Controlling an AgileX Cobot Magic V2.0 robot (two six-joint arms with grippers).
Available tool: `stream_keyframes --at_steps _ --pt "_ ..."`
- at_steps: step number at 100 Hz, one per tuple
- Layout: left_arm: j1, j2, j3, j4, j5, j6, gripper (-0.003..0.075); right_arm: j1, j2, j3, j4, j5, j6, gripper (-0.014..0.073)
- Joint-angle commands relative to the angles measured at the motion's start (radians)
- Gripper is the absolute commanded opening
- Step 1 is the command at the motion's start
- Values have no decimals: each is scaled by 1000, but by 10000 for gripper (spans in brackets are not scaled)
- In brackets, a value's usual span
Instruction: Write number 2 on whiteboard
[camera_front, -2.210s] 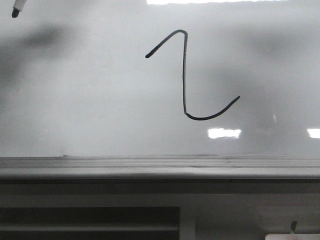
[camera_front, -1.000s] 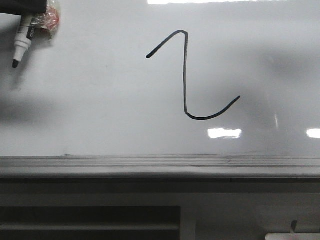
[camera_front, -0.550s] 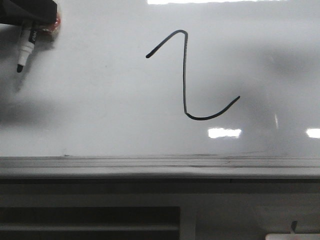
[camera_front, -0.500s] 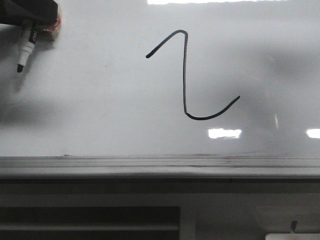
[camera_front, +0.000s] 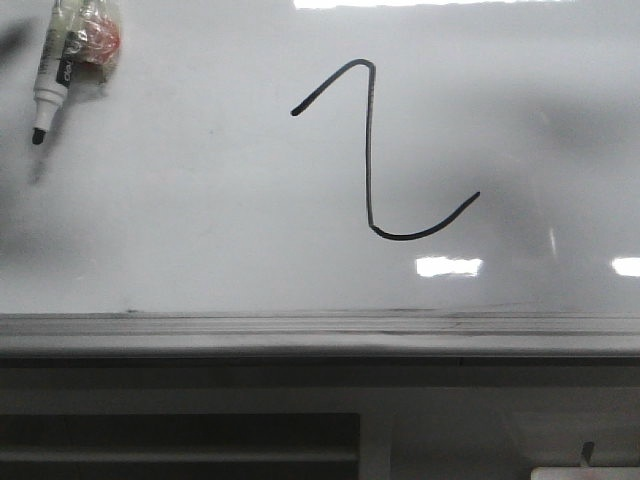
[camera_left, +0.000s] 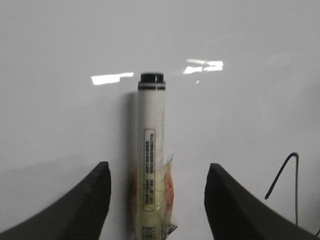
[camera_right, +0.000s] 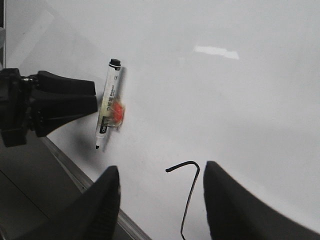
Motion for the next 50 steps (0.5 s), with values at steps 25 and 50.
stream_keyframes --at_steps 25,50 --pt "-2 -236 -2 143 12 0 260 -5 -128 17 -6 -102 -2 66" --pt "2 -395 91 180 14 0 -20 -5 -319 178 -27 -174 -2 -51"
